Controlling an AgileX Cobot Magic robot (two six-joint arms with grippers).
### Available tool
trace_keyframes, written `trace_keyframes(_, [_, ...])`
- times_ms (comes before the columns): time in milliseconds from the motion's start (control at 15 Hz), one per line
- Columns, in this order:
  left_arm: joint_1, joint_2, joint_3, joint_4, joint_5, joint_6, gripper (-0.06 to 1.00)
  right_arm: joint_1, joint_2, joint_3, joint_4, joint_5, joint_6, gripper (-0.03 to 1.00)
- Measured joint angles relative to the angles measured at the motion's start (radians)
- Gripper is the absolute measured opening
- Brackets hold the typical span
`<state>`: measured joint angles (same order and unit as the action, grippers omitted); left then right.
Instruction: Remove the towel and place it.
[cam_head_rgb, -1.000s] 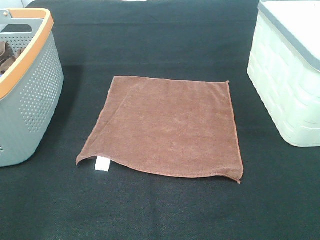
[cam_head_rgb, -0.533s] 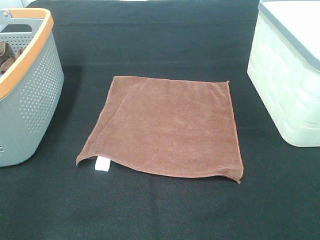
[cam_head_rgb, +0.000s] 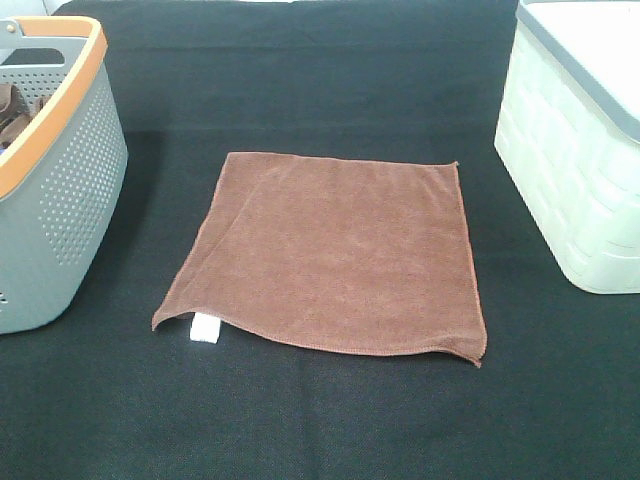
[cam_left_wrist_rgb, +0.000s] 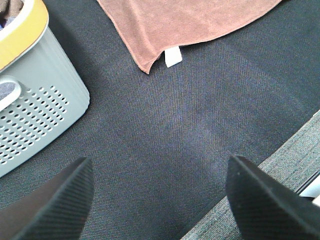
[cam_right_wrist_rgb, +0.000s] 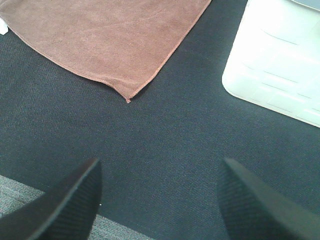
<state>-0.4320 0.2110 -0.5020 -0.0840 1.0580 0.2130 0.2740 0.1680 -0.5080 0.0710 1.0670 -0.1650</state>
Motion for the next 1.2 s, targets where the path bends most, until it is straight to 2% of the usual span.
trace_keyframes(133, [0.029,0.000,0.000,-0.002,0.000,0.002,0.71,-0.006,0.000,0.000,0.000,0.000,0.000,0.63])
trace_keyframes(267, [0.166,-0.002,0.000,-0.002,0.000,0.002,0.71,-0.062,-0.002,0.000,0.000,0.000,0.000,0.63])
trace_keyframes(333, [0.277,-0.009,0.000,-0.002,0.000,0.002,0.71,-0.131,-0.024,0.000,0.000,-0.001,0.000,0.63])
trace_keyframes(467, [0.385,-0.070,0.000,-0.002,0.000,0.002,0.71,-0.197,-0.086,0.002,0.000,-0.001,0.000,0.63])
trace_keyframes(533, [0.411,-0.112,0.000,-0.002,0.000,0.002,0.71,-0.218,-0.123,0.002,0.000,-0.001,0.000,0.63])
trace_keyframes(667, [0.419,-0.206,0.000,-0.002,0.000,0.002,0.71,-0.221,-0.171,0.002,0.001,-0.001,0.000,0.63])
trace_keyframes(1200, [0.419,-0.216,0.000,-0.002,0.000,0.002,0.71,-0.221,-0.174,0.002,0.008,-0.001,0.000,0.63])
